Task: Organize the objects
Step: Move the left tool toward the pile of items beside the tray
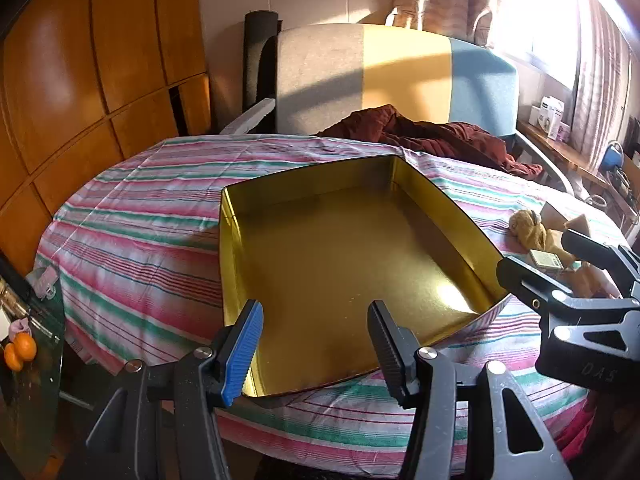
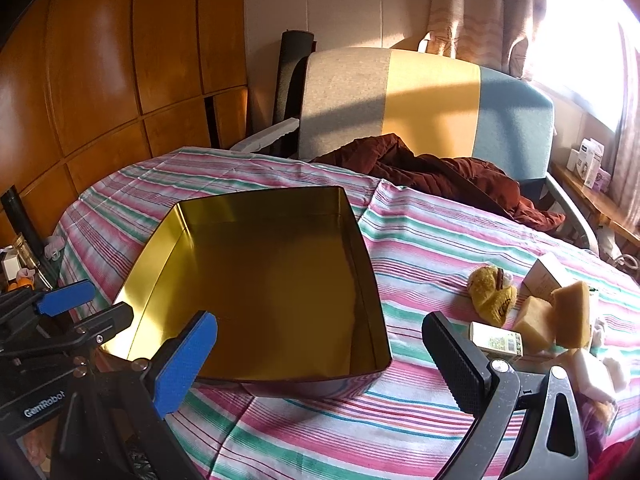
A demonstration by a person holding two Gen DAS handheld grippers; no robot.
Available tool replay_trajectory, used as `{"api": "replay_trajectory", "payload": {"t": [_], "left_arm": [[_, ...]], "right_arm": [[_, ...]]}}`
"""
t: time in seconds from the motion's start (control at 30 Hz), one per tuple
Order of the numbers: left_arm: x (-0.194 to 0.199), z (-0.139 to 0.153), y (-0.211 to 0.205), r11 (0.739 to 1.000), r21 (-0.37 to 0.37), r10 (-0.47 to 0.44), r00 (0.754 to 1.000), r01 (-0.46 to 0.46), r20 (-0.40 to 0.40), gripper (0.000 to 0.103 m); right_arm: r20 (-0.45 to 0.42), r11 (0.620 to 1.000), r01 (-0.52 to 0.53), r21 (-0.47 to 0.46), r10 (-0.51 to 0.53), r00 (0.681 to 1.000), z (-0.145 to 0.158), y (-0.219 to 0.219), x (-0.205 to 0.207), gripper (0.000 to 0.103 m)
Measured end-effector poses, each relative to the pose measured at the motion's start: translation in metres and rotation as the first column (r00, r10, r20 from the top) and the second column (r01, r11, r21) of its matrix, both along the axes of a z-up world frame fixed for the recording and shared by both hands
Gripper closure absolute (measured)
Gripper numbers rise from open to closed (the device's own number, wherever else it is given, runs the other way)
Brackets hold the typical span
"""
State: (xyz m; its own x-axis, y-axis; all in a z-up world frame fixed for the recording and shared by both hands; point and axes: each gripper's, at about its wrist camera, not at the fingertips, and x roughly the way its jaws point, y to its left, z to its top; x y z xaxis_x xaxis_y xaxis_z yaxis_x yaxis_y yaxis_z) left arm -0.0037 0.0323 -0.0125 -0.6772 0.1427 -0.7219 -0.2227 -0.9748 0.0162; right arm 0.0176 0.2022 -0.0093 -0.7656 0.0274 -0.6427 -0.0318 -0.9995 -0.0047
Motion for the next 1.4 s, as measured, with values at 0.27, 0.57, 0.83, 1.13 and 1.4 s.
{"api": "replay_trajectory", "payload": {"t": [0.27,0.57,0.83,1.13,1.4], "left_arm": [[-0.001,-0.004,0.01,0.999,-0.025,-0.026,1.0,0.026,0.012,0.047],[-0.002,-0.004,0.03,0.992,0.001,-0.128,0.991,0.128,0.026,0.033],[-0.004,-0.01,0.059,0.969,0.047,-0.247,0.965,0.244,0.092,0.028],[0.011,-0.011,0.147,0.83,0.135,-0.557,0.815,0.541,0.161,0.028],[0.056,-0.012,0.249,0.585,0.121,-0.809,0.565,0.802,0.166,0.029]], "right_arm": [[0.007,1.0,0.031,-0.006,-0.03,1.0,-0.002,0.015,0.008,0.0],[0.017,0.996,0.087,-0.008,-0.087,0.996,-0.002,0.044,0.024,0.0],[0.029,0.978,0.209,-0.014,-0.208,0.978,0.006,0.103,0.054,0.0],[-0.002,0.841,0.54,-0.023,-0.541,0.841,0.052,0.23,0.137,0.0],[0.029,0.751,0.66,0.009,-0.66,0.751,0.054,0.28,0.191,0.0]]}}
